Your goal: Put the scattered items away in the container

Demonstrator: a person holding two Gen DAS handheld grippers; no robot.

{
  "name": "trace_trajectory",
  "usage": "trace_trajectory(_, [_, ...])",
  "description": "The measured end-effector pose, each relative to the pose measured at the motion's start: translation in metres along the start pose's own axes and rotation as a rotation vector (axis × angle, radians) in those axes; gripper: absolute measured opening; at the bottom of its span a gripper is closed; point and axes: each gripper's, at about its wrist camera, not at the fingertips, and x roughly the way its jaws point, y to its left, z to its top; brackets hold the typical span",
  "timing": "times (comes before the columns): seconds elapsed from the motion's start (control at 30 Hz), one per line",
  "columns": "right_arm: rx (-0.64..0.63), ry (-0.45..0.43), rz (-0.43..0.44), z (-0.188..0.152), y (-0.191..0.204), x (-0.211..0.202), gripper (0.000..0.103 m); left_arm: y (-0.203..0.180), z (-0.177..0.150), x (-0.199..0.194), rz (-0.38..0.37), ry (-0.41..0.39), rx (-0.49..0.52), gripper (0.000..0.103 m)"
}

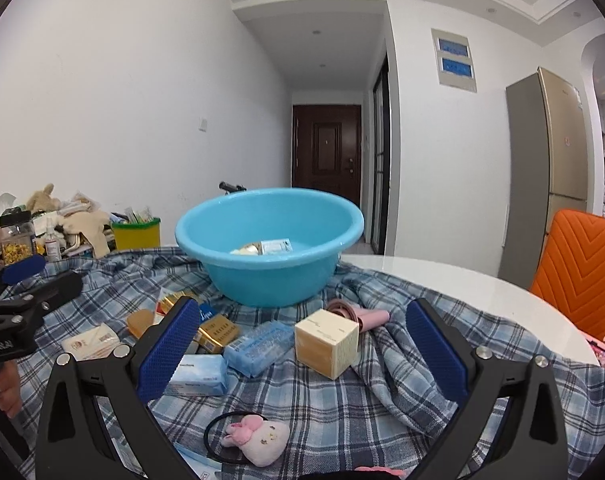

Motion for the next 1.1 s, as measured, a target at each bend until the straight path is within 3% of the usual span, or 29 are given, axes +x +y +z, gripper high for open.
trace_trajectory(0.13, [0.03,0.059,-0.017,-0.002,-0.006,0.009,0.102,0.001,-0.002,0.009,0.032,0.044,0.004,0.103])
trace_trajectory(1.1, [0.019,0.064,-0.015,-0.003,0.0,0.011,0.103,-0.001,-0.002,0.013,0.041,0.055,0.014,0.103])
